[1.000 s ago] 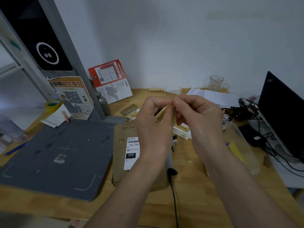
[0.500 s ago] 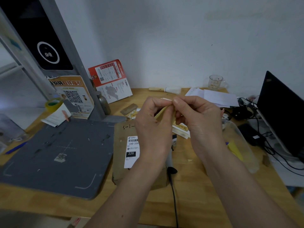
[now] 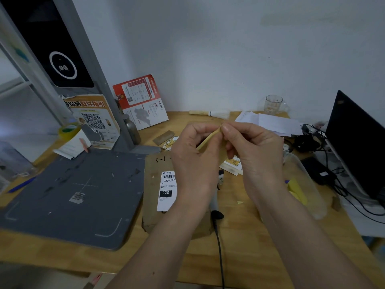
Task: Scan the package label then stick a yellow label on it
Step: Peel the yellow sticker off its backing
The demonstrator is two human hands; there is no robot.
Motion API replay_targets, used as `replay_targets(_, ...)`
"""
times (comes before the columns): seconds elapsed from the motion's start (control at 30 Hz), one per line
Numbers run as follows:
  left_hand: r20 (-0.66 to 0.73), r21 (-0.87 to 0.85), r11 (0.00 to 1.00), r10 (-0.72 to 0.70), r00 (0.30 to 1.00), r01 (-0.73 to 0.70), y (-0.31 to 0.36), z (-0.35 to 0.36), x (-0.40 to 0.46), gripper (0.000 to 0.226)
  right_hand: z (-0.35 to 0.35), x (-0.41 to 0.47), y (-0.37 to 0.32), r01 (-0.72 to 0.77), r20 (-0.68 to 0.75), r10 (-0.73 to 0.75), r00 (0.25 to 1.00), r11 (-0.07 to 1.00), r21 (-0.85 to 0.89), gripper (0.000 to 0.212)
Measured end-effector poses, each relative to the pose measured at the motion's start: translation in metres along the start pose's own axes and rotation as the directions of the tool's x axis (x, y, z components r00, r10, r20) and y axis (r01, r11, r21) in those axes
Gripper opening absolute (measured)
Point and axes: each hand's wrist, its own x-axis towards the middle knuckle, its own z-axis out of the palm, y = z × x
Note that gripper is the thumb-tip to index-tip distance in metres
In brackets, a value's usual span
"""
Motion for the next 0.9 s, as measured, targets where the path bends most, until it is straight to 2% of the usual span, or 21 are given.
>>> replay_targets(0.13, -0.003, 0.02, 1.0, 0.017, 1.0, -0.016, 0.0023, 0.0019, -0.002, 0.014, -0.0016, -0.0012, -0.0014, -0.016, 0.008, 0.016, 1.0, 0.999, 0.028, 0.003)
replay_targets(0.4, 0.016, 0.088, 0.996, 0.035, 0.999, -0.036, 0.0034, 0.0049, -0.0042, 0.008, -0.0054, 0.0022, 0.0001, -0.046, -0.006, 0.046, 0.999, 0.998, 0.041, 0.009)
replay_targets(0.6, 0.041, 0.142, 0.986, 0.086, 0.995, -0.091, 0.0038, 0.0058, -0.0062, 0.005, -0.0071, 0.0024, -0.0007, -0.074, -0.007, 0.074, 0.997, 0.996, 0.056, 0.005)
replay_targets(0.9, 0.035, 0.146, 0.984, 0.095, 0.995, -0.1, 0.0025, 0.0047, -0.0047, 0.005, -0.006, 0.0029, -0.0013, -0.08, -0.011, 0.081, 0.997, 0.995, 0.065, 0.005)
